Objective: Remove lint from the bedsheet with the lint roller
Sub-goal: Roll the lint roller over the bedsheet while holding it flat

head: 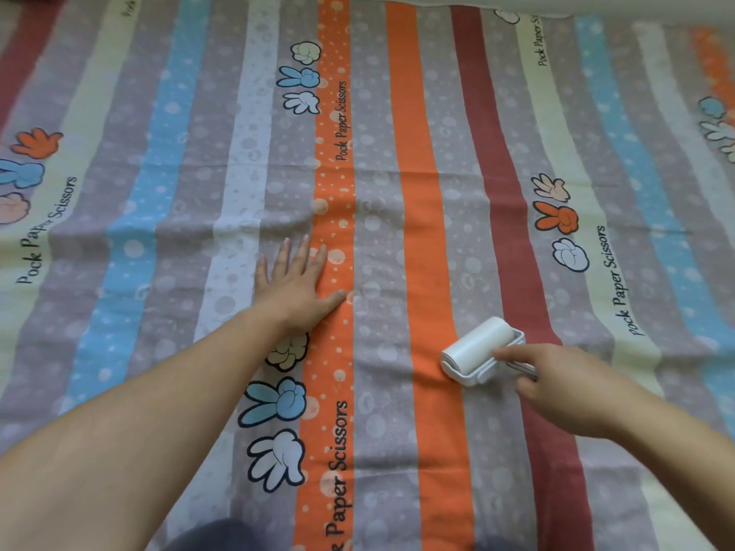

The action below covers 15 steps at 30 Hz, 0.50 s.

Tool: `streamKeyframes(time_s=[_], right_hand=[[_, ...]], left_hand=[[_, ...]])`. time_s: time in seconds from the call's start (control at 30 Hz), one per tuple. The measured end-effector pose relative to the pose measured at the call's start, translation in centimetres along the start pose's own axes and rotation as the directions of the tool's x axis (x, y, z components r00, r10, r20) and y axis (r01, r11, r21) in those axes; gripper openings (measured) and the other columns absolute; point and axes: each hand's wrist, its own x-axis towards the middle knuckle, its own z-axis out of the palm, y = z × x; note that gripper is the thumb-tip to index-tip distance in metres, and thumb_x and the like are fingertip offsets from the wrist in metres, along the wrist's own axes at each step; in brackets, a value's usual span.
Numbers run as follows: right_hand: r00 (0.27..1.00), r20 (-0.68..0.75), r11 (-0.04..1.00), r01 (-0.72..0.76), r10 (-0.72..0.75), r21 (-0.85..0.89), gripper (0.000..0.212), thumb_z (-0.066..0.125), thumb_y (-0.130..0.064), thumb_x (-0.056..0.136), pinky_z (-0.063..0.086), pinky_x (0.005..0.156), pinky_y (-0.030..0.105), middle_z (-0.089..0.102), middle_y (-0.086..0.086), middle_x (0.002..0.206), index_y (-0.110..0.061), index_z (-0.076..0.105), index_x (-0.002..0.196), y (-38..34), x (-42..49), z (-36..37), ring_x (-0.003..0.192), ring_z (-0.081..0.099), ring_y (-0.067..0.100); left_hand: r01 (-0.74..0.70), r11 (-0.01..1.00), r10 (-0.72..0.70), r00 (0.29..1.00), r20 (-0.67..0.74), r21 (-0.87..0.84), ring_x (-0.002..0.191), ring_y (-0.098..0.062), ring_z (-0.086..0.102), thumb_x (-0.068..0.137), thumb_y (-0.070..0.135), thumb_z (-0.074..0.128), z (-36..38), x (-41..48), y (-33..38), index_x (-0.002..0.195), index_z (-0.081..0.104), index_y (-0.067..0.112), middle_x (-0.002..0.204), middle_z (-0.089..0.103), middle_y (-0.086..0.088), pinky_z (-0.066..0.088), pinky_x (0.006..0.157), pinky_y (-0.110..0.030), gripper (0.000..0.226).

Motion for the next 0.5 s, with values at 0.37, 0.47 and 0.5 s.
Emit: streamKeyframes(time_s=[0.37, 0.47, 0.5], right_hand=[[0.928, -0.354, 0.936, 0.224, -0.120, 0.272, 0.051, 0.045, -0.019, 0.092, 0.047, 0.072, 0.028, 0.061, -0.002, 0.128, -0.040, 0.048, 0.138, -14.2, 9.0, -6.5, 0.089, 0.059, 0.019], [0.921, -0.380, 0.939, 0.202, -0.085, 0.280, 0.048, 0.044, -0.022, 0.095, 0.047, 0.095, 0.039, 0.056, 0.003, 0.138, -0.035, 0.046, 0.141, -17.9, 14.4, -5.2, 0.121, 0.054, 0.029], [0.927, -0.371, 0.942, 0.179, -0.065, 0.282, 0.048, 0.043, -0.023, 0.095, 0.046, 0.096, 0.040, 0.056, 0.004, 0.138, -0.035, 0.044, 0.142, -18.6, 15.4, -4.8, 0.122, 0.053, 0.030]], left_hand=[[-0.038, 0.998, 0.033, 0.997, -0.072, -0.058, 0.146, -0.018, -0.039, 0.083, 0.085, 0.039, -0.8, 1.6, -4.1, 0.159, -0.018, 0.025, 0.163, -0.035, 0.002, -0.020, 0.119, -0.054, 0.113], [-0.045, 0.996, 0.040, 0.997, -0.071, -0.072, 0.146, -0.017, -0.038, 0.081, 0.087, 0.040, -0.8, 2.2, -5.0, 0.159, -0.019, 0.024, 0.163, -0.035, 0.003, -0.019, 0.120, -0.054, 0.116], [-0.049, 0.996, 0.044, 0.997, -0.068, -0.078, 0.146, -0.017, -0.039, 0.081, 0.086, 0.039, -0.7, 2.3, -5.1, 0.159, -0.019, 0.024, 0.162, -0.035, 0.003, -0.020, 0.120, -0.053, 0.115]])
